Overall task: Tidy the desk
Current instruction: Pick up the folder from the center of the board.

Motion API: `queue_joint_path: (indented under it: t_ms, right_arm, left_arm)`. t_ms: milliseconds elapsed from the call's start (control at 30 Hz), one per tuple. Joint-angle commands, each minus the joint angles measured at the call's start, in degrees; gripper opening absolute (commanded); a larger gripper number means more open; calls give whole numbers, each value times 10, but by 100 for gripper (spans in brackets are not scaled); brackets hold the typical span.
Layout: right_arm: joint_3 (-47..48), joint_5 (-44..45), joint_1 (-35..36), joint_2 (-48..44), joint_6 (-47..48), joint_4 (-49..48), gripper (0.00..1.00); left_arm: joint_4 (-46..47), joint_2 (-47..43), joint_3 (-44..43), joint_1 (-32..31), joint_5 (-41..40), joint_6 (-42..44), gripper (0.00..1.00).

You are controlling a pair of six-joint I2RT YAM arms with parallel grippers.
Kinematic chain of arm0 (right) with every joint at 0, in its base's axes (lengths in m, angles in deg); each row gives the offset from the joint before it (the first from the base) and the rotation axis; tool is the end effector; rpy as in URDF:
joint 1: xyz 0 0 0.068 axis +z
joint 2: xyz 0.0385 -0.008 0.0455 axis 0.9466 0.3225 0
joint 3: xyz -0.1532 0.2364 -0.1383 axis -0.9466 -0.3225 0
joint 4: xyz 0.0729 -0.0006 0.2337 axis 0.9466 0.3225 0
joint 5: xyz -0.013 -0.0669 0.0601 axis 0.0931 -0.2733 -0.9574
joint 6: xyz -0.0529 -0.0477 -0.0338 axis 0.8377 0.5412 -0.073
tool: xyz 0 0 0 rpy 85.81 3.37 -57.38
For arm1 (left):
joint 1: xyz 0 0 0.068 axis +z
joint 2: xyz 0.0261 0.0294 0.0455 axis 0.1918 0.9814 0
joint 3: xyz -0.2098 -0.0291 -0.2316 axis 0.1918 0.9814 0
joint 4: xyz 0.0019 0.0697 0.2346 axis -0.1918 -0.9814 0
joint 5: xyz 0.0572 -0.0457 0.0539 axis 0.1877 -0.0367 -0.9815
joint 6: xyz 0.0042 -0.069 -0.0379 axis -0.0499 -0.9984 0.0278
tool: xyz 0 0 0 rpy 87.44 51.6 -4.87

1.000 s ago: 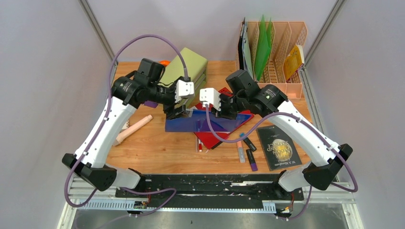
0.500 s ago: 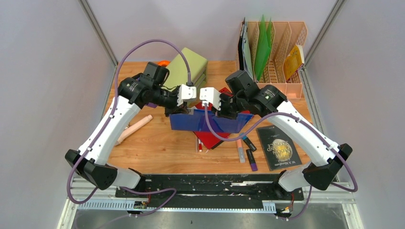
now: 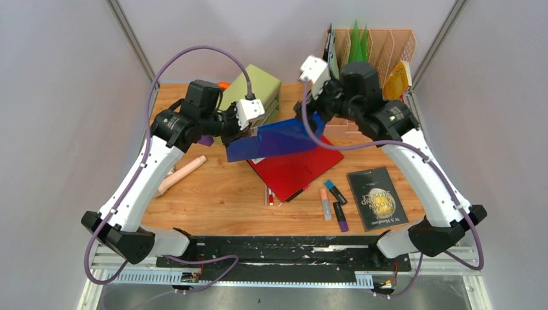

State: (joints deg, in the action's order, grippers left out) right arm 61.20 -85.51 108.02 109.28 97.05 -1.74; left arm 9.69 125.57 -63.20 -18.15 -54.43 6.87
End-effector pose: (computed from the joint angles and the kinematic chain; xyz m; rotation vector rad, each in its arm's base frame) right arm 0.2264 0.1846 0.4859 -1.1912 1.7186 0.2923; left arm 0.2038 -0.1495 0.4410 1.3836 1.7728 -0.4960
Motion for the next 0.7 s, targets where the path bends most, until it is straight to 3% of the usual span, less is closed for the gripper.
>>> queue_joint_path:
  t_ms: [0, 267, 367, 467, 667]
  right_arm:
    - [77, -10, -75, 1, -145, -64, 89]
    - [87, -79, -172, -3, -298, -97, 91]
    - [77, -119, -199, -2, -354, -111, 92]
    - [60, -180, -230, -2, -431, -132, 96]
    - [-37, -295, -302, -26, -555, -199, 98]
  left_arm:
    - [104, -26, -42, -1, -60, -75, 0]
    - [166, -4, -101, -34, -209, -73, 0]
    - [176, 13, -114, -77, -274, -48, 0]
    - [214, 30, -109, -139, -400, -4, 0]
    - [310, 69, -75, -213, -551, 41, 0]
